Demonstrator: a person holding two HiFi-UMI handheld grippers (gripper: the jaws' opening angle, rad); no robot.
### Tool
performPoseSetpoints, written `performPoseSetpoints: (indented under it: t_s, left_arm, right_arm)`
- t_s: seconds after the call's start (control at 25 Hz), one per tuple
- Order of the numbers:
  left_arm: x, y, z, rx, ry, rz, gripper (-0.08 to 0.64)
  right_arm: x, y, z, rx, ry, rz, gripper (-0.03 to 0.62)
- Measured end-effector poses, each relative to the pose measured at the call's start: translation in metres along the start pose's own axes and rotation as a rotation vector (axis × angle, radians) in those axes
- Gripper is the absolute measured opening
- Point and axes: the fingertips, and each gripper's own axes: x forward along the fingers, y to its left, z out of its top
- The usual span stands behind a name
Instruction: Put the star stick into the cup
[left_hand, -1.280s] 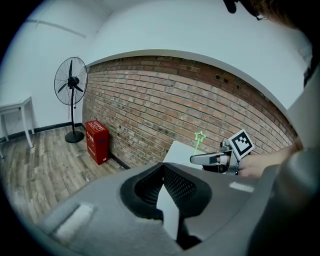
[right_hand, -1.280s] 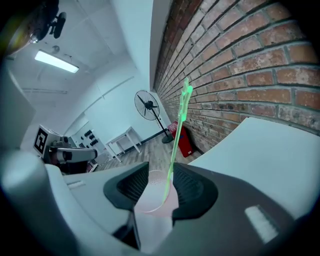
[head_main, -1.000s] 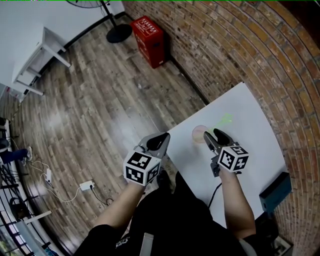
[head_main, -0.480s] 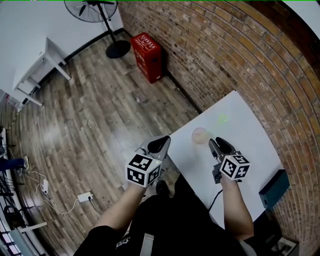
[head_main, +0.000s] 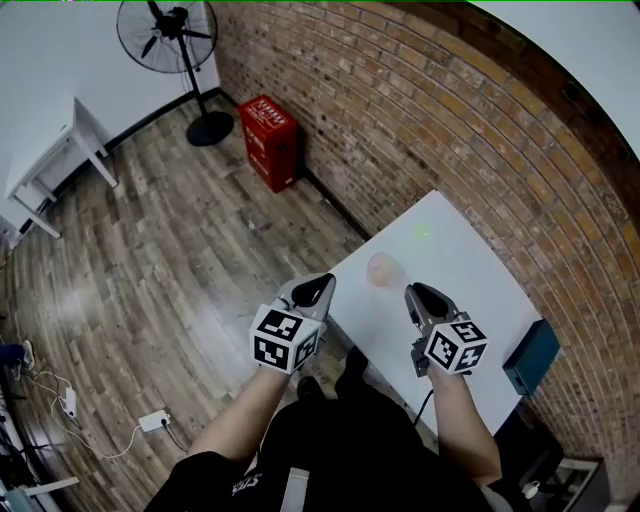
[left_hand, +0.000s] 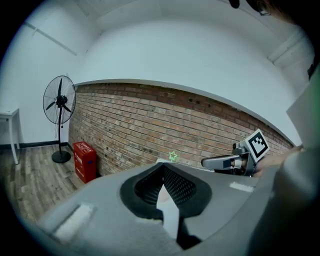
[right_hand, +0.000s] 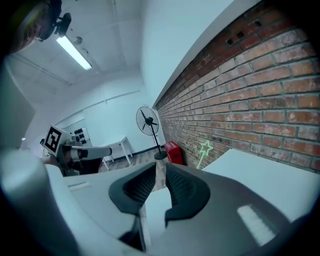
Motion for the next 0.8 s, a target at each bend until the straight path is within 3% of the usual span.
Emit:
performPoseSetpoints:
  t_s: [0.16,0.36,0.68,0.8]
  left_arm:
    - [0.001,-0.017,0.005,0.024,-0.013,-0.027,0.006]
    - [-0.004,-0.022,0.017,0.056,-0.026,-0.007,0.006]
    - [0.007,-0.031,0.042,0.082,-0.049,0.041,0.006]
    - [0.014,-0.044,0.054,0.088,-0.077,0.05,0.006]
  right_arm:
    - [-0.014,0.015,0.01,-0.062,-0.01,0.018,0.069]
    - [-0.032,0.021,0.027,-0.089,-0.058,0.049,0.056]
    - [-0.073,0.004,0.069,-0.085,-0.176,0.097,0.001]
    - [-0.091,-0.01,0.077,-0.12,-0.177,0.127,0.0]
